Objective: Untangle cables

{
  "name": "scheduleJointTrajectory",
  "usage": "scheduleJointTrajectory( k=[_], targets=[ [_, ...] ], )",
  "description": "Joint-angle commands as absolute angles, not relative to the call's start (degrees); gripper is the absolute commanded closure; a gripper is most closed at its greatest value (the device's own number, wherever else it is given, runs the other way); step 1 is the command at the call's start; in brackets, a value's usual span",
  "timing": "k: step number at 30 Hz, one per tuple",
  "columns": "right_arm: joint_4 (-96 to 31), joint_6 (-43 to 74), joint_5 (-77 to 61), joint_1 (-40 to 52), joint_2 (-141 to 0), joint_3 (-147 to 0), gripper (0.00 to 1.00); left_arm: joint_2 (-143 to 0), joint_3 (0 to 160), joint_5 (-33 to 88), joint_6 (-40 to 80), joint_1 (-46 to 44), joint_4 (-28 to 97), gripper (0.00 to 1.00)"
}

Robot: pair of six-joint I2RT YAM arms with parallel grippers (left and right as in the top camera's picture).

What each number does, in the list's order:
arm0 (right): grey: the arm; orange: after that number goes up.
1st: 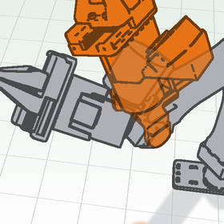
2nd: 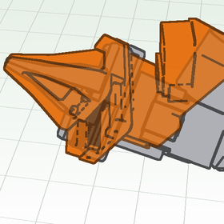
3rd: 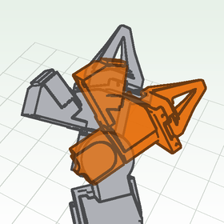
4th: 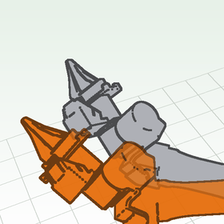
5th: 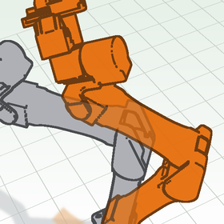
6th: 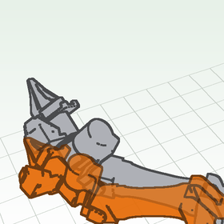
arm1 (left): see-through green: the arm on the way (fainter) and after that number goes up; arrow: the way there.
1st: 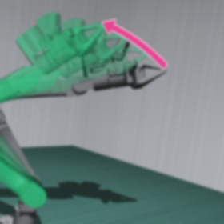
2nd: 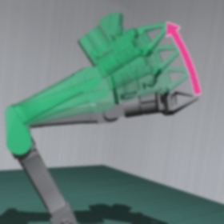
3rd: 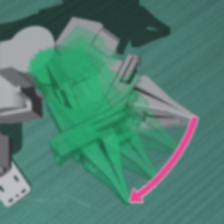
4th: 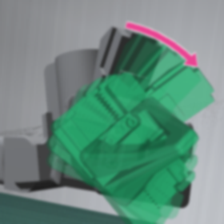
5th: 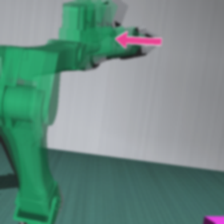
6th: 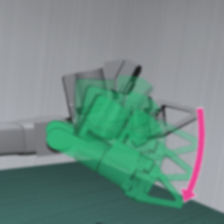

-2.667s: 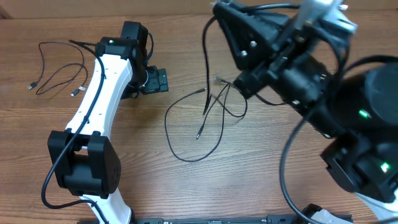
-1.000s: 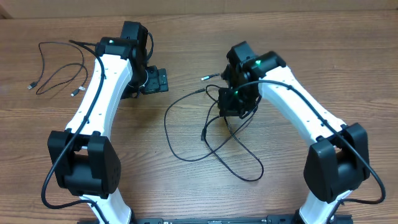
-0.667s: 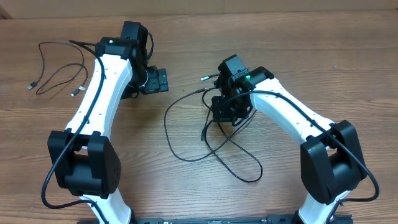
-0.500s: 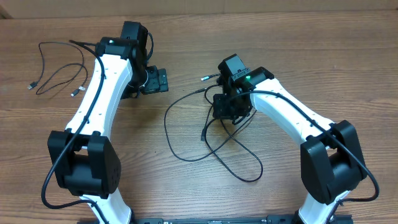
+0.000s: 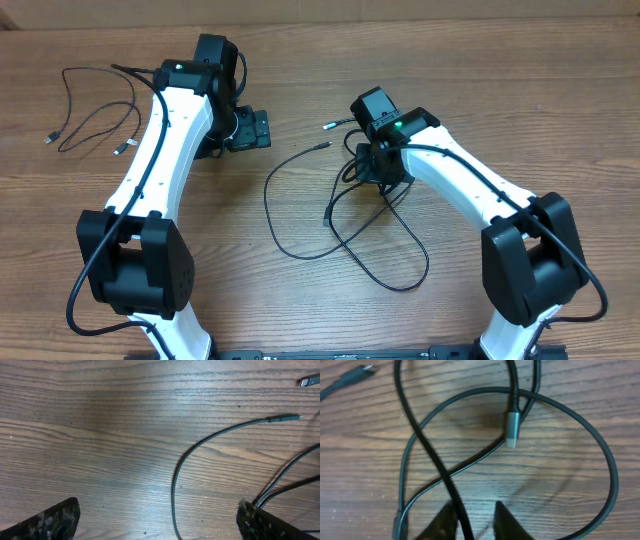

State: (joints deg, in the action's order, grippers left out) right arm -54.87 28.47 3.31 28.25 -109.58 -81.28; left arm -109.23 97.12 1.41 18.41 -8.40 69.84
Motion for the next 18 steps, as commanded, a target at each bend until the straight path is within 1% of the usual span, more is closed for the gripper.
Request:
scheduleJointTrajectory(
  k=[1, 4, 5, 6, 9, 10, 11, 15, 17, 18],
  targets=[
    [-54.68, 28.73, 5.13, 28.21, -111.46, -80.95, 0.67, -108.36, 96.57, 0.93, 18.0, -8.27, 69.8, 0.0],
    [-54.7, 28.69, 5.28, 28.21, -112.18, -80.95, 0.4, -108.36, 96.57, 0.93, 18.0, -8.27, 69.8, 0.0],
    [-54.7, 28.67, 5.85, 28.1, -112.22, -80.95, 0.34, -108.36, 96.57, 0.93, 17.98, -8.27, 69.8, 0.01],
    [-54.68, 28.69, 6.87, 27.97, -112.25, -80.95, 0.3, -108.36, 96.57, 0.93, 18.0, -8.27, 69.8, 0.0],
    [-54.41, 28.25, 9.63, 27.2, -112.22, -81.32, 0.26, -108.36, 96.57, 0.93, 18.0, -8.27, 69.8, 0.0],
    [-55.31, 26.55, 7.9, 26.48, -112.2, -82.76, 0.21, -108.36, 96.57, 0.93, 17.98, -8.27, 69.8, 0.01],
    [-56.27, 24.67, 5.82, 26.13, -112.2, -84.03, 0.2, -108.36, 96.57, 0.93, 17.98, -8.27, 69.8, 0.01],
    [-59.94, 18.2, -0.32, 25.67, -112.2, -89.54, 0.14, -108.36, 96.57, 0.93, 17.98, -8.27, 69.8, 0.0],
    [-61.73, 14.0, -3.62, 25.69, -112.2, -92.27, 0.13, -108.36, 96.57, 0.93, 18.0, -8.27, 69.8, 0.0],
    [-62.61, 10.11, -7.09, 25.76, -112.2, -94.06, 0.12, -108.36, 96.57, 0.93, 18.0, -8.27, 69.8, 0.0]
  ],
)
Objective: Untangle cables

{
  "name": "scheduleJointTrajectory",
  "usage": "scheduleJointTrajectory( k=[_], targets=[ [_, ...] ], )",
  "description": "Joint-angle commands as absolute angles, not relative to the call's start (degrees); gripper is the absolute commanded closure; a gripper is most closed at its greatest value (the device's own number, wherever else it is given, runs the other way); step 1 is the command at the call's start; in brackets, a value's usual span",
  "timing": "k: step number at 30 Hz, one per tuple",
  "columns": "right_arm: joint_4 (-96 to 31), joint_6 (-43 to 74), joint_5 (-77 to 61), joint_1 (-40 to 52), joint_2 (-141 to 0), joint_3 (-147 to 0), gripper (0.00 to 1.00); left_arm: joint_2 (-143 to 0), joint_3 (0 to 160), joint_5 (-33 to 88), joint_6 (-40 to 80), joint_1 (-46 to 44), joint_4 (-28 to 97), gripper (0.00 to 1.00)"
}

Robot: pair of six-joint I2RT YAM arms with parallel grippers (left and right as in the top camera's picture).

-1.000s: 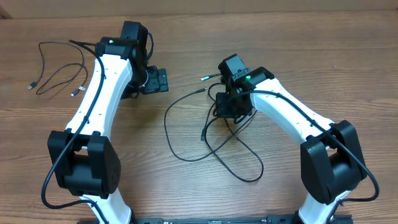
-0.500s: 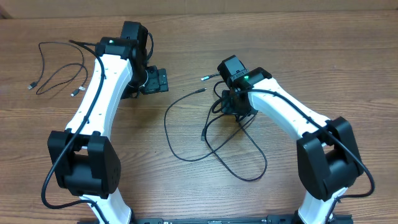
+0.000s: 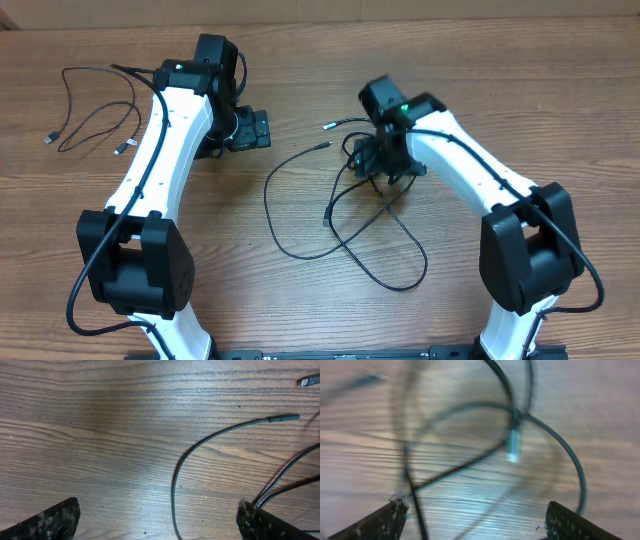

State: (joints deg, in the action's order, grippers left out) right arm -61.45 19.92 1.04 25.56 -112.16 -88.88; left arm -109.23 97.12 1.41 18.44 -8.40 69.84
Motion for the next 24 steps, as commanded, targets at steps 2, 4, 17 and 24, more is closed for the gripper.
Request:
scheduleJointTrajectory(
  k=[2, 4, 17, 24],
  targets=[
    [-62.89, 7.68, -10.24, 25.76, -112.2, -95.53, 0.11, -108.36, 96.57, 0.93, 18.0, -8.27, 69.8, 0.0],
    [-62.26, 7.16, -12.69, 25.76, -112.2, -96.27, 0.1, -108.36, 96.57, 0.93, 18.0, -8.27, 69.8, 0.01],
    [-61.89, 7.2, -28.4, 30.13, -112.22, -92.58, 0.46, -108.36, 96.57, 0.93, 18.0, -8.27, 69.8, 0.01],
    [-59.77, 8.6, -24.43, 35.24, -112.22, -89.95, 0.81, -108.36, 96.57, 0.93, 18.0, -8.27, 69.8, 0.0]
  ],
)
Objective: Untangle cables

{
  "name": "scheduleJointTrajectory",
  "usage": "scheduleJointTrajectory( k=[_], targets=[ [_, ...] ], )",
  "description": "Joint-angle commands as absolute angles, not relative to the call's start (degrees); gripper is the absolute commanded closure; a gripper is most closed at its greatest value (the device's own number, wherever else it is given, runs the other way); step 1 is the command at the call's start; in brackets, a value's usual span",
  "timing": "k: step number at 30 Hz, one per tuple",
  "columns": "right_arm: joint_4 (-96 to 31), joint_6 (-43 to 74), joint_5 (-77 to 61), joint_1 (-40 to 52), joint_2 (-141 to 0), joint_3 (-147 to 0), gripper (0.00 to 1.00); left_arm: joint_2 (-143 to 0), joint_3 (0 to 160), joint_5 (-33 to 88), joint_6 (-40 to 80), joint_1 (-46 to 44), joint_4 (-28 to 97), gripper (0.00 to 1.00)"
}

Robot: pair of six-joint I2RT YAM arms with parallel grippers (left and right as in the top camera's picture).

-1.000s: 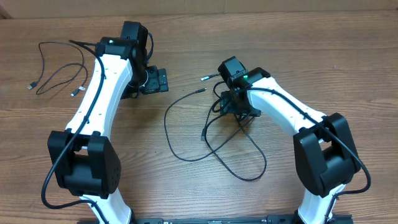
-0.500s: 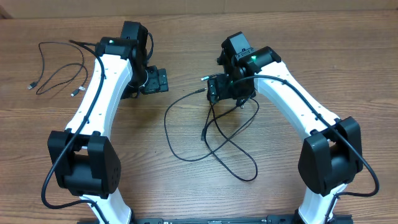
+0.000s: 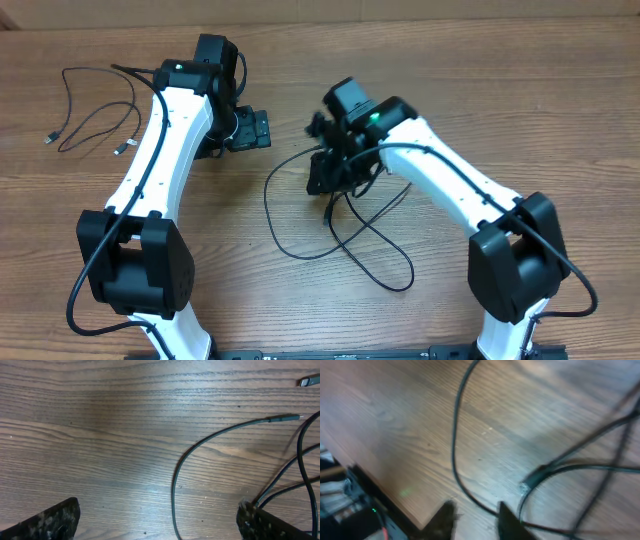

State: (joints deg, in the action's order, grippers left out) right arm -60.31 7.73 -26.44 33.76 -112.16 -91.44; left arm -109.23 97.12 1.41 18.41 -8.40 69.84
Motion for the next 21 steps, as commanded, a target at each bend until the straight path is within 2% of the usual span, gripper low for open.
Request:
scheduleJointTrajectory(
  k=[1, 3, 8, 13, 21],
  targets=[
    [-59.68, 9.98, -22.39, 35.81, -112.27, -89.54, 0.86, -108.36, 96.57, 0.93, 17.98, -8.27, 69.8, 0.01],
    [-59.61, 12.93, -17.98, 36.56, -112.27, -88.79, 0.89, -108.36, 96.57, 0.93, 17.98, -8.27, 69.8, 0.0],
    [-58.65, 18.06, -8.99, 37.17, -112.27, -85.76, 0.89, -108.36, 96.57, 0.93, 18.0, -8.27, 69.8, 0.01],
    [-56.69, 18.04, -8.99, 37.17, -112.31, -81.93, 0.82, -108.36, 96.57, 0.93, 18.0, -8.27, 69.8, 0.01],
    [-55.59, 20.4, -9.15, 37.19, -112.31, -78.63, 0.58, -108.36, 96.57, 0.93, 17.98, -8.27, 69.8, 0.0]
  ],
)
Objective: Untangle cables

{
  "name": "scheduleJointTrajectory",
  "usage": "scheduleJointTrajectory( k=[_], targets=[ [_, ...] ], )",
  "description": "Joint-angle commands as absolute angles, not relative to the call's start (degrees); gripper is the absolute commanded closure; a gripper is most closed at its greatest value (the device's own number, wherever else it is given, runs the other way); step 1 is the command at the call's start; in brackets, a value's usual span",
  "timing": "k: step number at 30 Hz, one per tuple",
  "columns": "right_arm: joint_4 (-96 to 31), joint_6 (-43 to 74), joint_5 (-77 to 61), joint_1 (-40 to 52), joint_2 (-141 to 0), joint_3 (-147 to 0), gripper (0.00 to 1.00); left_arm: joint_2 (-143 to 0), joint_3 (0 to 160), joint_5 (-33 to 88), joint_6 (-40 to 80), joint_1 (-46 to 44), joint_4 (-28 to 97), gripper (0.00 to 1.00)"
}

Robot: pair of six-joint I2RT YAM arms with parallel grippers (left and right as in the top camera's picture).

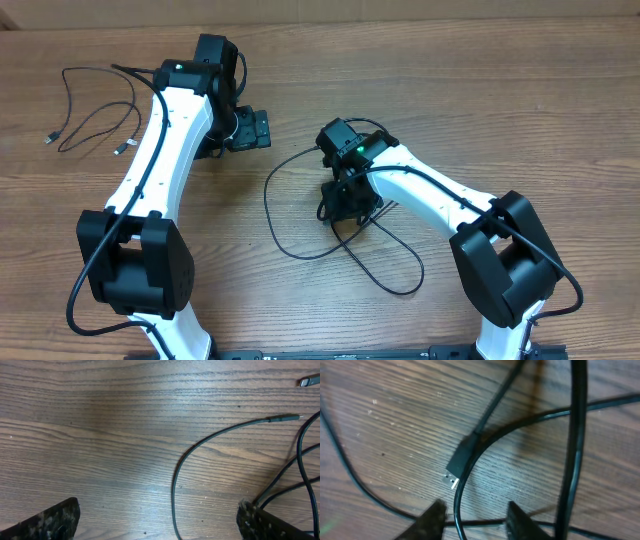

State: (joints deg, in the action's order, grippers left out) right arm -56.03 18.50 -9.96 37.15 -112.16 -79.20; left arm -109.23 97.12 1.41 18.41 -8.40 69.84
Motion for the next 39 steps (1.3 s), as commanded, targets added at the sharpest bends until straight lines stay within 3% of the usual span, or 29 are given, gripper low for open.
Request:
scheduleJointTrajectory(
  k=[1, 11, 31, 39],
  targets=[
    [-55.57, 21.3, -9.26, 37.19, -112.31, -78.56, 0.56, -108.36, 96.57, 0.93, 17.98, -8.27, 69.8, 0.01],
    [-51.62, 24.27, -10.72, 38.26, -112.33, -74.5, 0.54, -108.36, 96.57, 0.93, 18.0, -8.27, 69.8, 0.0],
    [-50.63, 25.56, -10.74, 38.74, -112.33, -73.34, 0.77, -108.36, 96.57, 0.93, 18.0, -8.27, 69.8, 0.0],
    [-51.68, 28.32, -10.5, 39.77, -112.33, -72.97, 0.77, -108.36, 96.57, 0.93, 18.0, -8.27, 69.8, 0.01]
  ],
)
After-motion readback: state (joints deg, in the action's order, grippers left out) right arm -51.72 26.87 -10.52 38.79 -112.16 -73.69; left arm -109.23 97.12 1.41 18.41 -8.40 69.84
